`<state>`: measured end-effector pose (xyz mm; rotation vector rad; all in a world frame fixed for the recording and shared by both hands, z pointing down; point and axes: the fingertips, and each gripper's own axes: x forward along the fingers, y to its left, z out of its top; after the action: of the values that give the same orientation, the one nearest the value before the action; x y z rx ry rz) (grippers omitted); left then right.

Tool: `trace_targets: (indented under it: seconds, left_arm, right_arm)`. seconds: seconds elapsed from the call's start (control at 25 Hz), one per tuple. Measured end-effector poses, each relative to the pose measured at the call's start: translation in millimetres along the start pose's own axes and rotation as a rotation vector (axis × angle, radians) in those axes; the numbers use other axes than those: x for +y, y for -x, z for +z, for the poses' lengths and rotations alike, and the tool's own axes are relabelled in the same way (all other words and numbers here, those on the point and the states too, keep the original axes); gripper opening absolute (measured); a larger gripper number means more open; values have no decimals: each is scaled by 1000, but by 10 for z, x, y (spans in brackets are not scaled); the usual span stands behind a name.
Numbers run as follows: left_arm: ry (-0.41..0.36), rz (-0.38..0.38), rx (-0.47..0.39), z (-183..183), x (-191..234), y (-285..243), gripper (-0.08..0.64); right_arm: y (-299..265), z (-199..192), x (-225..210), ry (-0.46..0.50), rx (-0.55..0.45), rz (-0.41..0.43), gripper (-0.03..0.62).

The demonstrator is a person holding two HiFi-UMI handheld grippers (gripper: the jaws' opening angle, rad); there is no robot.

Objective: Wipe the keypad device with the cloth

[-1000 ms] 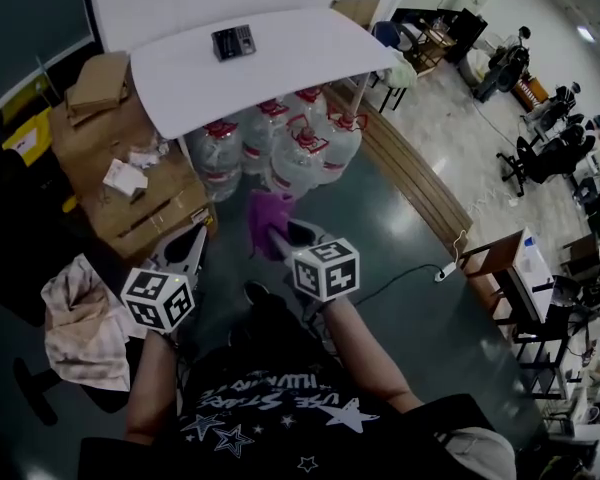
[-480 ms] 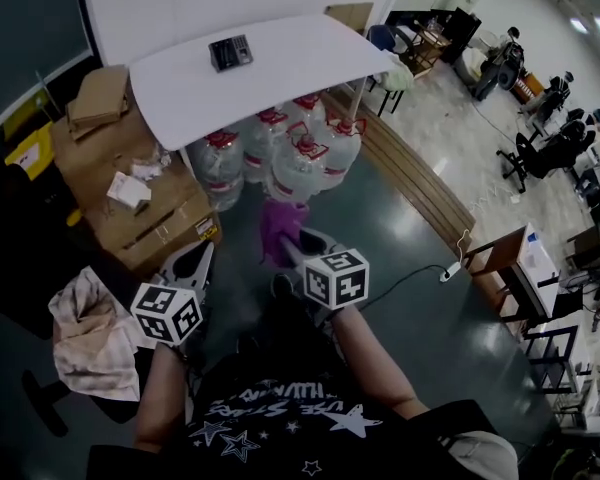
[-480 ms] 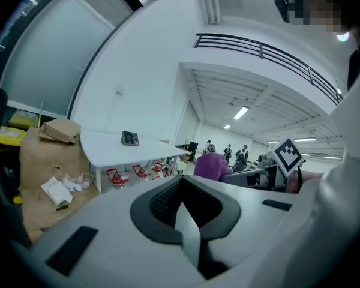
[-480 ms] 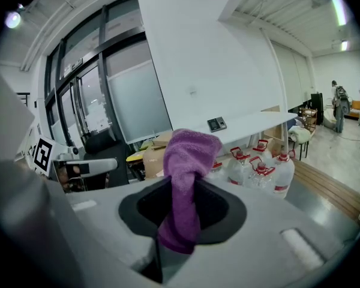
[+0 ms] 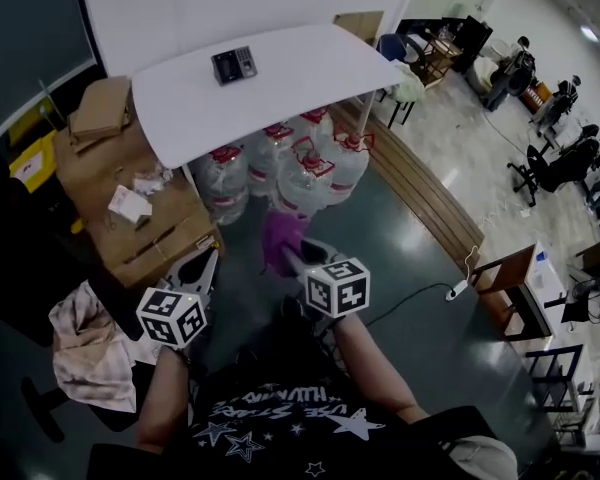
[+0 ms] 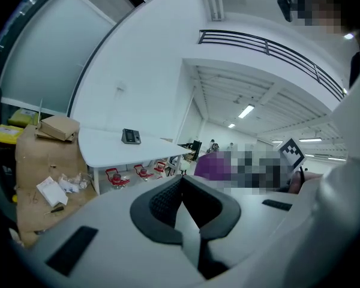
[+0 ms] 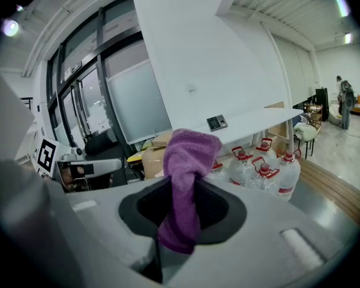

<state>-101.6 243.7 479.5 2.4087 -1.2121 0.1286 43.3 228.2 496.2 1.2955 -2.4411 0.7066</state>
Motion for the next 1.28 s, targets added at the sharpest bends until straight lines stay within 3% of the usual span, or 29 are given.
trace_targets:
  seconds: [0.44,1.28]
  left_arm:
    - [17,68,-14,387,197,-793,8]
    - [32,171,-29,796,300,-2120,9]
  right_arm:
    - [-472,670,-783,29,10,66,97]
    - [-1054,1321,-1925,62,46,177,97]
